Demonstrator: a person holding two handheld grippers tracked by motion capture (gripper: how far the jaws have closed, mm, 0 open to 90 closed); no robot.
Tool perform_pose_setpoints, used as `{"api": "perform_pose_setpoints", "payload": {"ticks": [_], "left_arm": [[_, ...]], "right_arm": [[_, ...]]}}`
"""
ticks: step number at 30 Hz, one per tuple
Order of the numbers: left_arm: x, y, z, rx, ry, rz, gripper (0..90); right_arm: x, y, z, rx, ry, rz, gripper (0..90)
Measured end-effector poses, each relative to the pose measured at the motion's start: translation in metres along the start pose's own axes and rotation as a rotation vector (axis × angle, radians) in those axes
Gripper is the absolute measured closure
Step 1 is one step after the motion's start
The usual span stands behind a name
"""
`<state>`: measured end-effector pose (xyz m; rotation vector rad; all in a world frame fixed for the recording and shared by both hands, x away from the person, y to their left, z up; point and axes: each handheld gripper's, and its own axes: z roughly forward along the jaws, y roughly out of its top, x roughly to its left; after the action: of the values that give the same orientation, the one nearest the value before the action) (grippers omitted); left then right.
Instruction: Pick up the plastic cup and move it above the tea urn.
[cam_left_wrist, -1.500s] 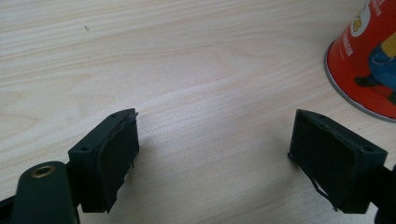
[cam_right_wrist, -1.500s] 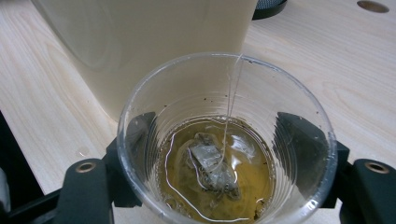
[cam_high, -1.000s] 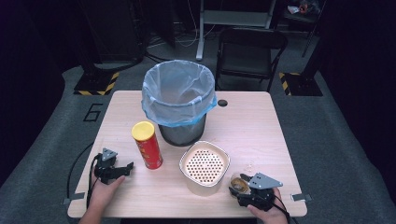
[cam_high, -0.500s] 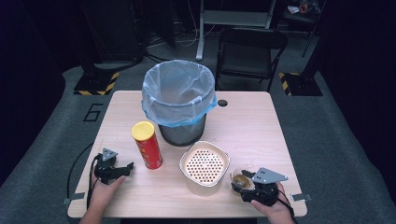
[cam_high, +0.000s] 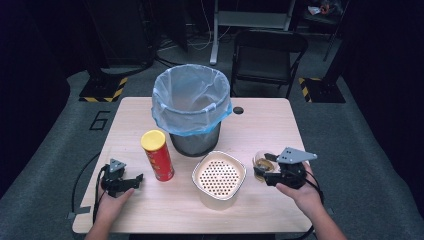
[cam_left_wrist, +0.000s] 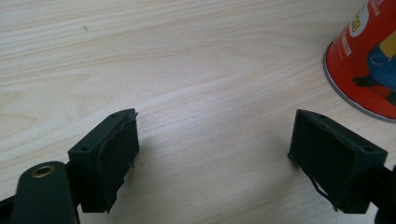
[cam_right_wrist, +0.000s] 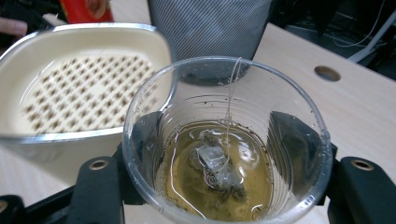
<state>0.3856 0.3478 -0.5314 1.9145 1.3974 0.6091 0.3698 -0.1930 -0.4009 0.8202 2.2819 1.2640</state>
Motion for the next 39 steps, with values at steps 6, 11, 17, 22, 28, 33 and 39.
{"api": "perform_pose_setpoints", "payload": {"ticks": [6,11,17,22,28,33,39], "left_arm": [[0.000,0.000,0.000,0.000,0.000,0.000,15.0],[0.000,0.000,0.000,0.000,0.002,0.002,15.0],[0.000,0.000,0.000,0.000,0.000,0.000,15.0],[0.000,0.000,0.000,0.000,0.000,0.000,15.0],[0.000,0.000,0.000,0.000,0.000,0.001,15.0],[0.000,0.000,0.000,0.000,0.000,0.000,15.0],[0.000,0.000,0.000,0.000,0.001,0.001,15.0]], "right_arm": [[-0.015,0.022,0.010,-0.020,-0.002,-0.002,35.9],[-0.024,0.034,0.025,-0.023,-0.007,-0.050,35.9],[-0.030,0.046,0.041,-0.031,0.006,-0.105,35.9],[-0.032,0.053,0.053,-0.043,0.021,-0.132,35.8],[-0.029,0.057,0.064,-0.048,0.027,-0.192,35.8],[-0.024,0.058,0.067,-0.066,0.026,-0.233,35.8],[-0.015,0.058,0.068,-0.074,-0.011,-0.329,35.8]]}}
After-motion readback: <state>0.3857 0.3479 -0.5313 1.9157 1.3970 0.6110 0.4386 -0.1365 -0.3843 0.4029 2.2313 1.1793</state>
